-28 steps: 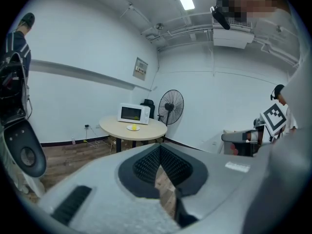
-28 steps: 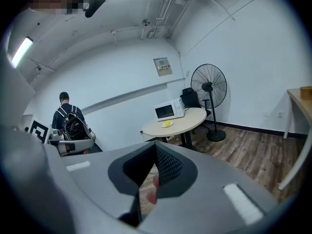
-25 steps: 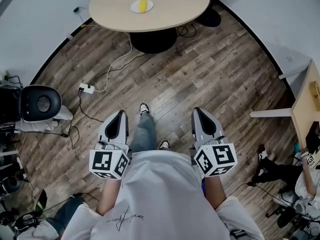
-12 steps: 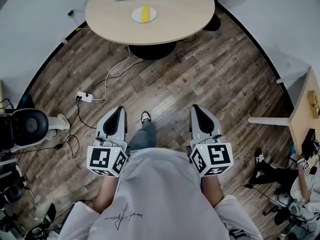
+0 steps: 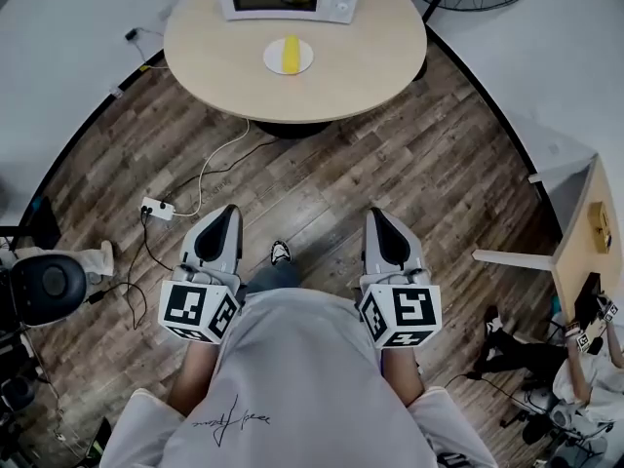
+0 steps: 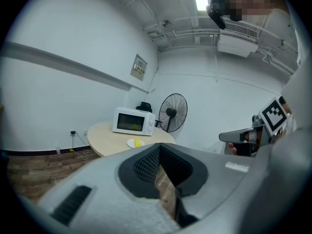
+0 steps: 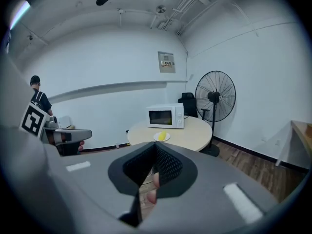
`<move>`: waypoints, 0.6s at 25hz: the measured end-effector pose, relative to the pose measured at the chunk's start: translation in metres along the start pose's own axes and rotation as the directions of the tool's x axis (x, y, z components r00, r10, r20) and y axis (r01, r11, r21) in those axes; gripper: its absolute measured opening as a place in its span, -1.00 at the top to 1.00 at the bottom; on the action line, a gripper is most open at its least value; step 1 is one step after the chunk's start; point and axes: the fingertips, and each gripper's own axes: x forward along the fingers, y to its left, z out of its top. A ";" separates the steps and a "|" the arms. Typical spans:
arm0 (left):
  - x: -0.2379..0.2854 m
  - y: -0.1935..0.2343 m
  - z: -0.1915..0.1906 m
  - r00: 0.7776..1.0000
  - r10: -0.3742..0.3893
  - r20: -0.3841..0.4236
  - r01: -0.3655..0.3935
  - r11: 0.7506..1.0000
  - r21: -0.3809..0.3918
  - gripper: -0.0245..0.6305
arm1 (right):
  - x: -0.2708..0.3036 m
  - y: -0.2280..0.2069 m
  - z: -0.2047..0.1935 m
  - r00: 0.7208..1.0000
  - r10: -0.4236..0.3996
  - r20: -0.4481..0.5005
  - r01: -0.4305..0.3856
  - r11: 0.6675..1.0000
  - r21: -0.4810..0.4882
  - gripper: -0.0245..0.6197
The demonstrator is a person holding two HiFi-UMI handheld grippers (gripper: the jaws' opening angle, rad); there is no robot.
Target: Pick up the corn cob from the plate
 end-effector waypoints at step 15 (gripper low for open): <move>0.033 0.075 0.022 0.999 -0.041 0.005 0.041 0.998 -0.041 0.93 | 0.089 0.044 0.032 1.000 0.023 -0.008 -0.023 1.000 -0.015 0.89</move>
